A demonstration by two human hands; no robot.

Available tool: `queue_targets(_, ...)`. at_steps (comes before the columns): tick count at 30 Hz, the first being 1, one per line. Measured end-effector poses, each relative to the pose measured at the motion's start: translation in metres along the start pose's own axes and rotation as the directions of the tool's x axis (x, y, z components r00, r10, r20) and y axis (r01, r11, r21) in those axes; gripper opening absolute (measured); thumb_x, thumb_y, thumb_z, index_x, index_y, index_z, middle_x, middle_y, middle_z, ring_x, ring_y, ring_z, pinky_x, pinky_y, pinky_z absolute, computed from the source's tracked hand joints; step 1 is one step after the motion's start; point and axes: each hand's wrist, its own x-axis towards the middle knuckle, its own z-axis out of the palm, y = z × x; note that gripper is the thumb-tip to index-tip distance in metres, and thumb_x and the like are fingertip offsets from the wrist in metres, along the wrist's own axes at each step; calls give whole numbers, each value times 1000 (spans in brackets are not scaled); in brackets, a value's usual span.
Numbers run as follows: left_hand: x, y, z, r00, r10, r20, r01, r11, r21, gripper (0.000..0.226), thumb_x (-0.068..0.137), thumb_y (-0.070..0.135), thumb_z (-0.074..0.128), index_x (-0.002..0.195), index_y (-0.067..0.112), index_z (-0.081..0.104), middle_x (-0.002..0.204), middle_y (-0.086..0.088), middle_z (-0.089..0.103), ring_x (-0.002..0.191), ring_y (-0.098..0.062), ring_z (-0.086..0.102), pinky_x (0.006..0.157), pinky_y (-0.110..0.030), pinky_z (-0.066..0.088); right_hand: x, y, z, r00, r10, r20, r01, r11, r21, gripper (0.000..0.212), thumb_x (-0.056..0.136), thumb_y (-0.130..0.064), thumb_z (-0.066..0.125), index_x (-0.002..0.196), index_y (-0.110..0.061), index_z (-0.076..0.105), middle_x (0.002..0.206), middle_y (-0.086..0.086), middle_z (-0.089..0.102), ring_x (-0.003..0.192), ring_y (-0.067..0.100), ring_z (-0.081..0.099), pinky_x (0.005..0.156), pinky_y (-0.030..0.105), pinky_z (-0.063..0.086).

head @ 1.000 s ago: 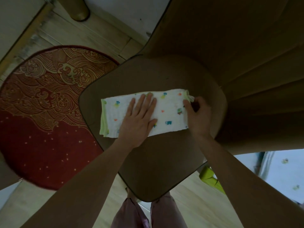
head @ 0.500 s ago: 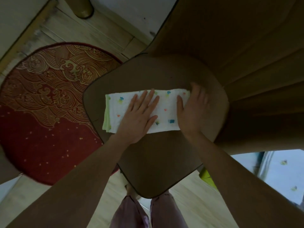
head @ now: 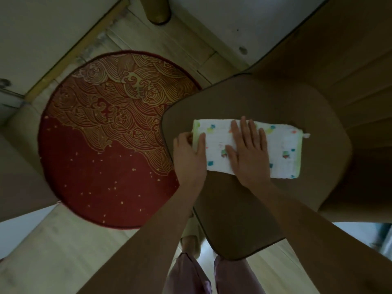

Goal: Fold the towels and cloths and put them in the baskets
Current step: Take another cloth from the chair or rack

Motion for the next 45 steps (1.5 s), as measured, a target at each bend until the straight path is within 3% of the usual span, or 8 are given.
queue_targets(8,28,-11,5,981,192,23,-189,921,340,38,98,44,44,115,11,51,110,-5,51,85,-20,58,56,-29,38,0,2,2,1000,-8,-12,8,1000,-17,64,99,-50,16,154,-20,4,161,6,0,147,19,-4,119,37,-5)
queue_targets(12,27,-9,5,978,180,-104,-134,927,351,54,92,55,43,112,6,56,104,-11,58,93,-26,56,74,-37,46,1,2,-4,998,11,-57,-7,998,64,62,99,-49,12,153,-19,5,161,5,4,148,16,-2,120,36,-4)
queue_targets(17,28,9,19,997,-66,31,60,985,165,46,89,60,47,92,15,57,88,-1,61,84,-19,57,73,-38,48,4,4,-2,996,67,-62,-64,997,49,61,100,-48,13,154,-20,6,161,5,4,148,20,0,120,43,0)
queue_targets(24,45,0,11,981,182,59,-191,949,251,32,96,47,46,97,15,46,78,2,52,69,-19,56,57,-31,38,10,2,3,999,23,-22,-24,999,-40,63,98,-53,11,154,-24,4,161,4,3,148,23,-2,119,46,-1)
queue_targets(29,51,-6,8,962,245,116,-271,894,356,32,100,40,40,123,19,49,82,-4,61,72,-23,60,57,-33,43,13,11,6,999,3,-32,-4,1000,-28,61,100,-48,18,154,-22,6,161,3,5,148,19,0,120,43,0)
queue_targets(36,49,-1,7,933,347,97,-360,905,224,25,101,29,42,120,19,56,108,-3,57,83,-19,59,64,-37,49,8,28,-4,949,300,-102,-301,954,6,62,100,-47,16,153,-17,7,161,5,6,148,19,1,120,41,-2)
queue_targets(41,51,-3,2,949,279,145,-290,955,64,24,93,36,57,107,16,53,104,3,51,82,-5,48,66,-26,39,2,-1,-1,999,26,-45,-27,1000,-3,59,101,-43,17,154,-19,7,161,5,2,148,20,-1,120,39,-3)
queue_targets(45,56,0,-2,948,178,262,-196,980,43,32,87,40,64,107,15,58,102,1,46,86,-9,49,77,-28,43,-2,0,6,999,39,-33,-40,999,-26,59,101,-43,16,154,-20,7,161,4,2,148,20,-1,120,39,0)
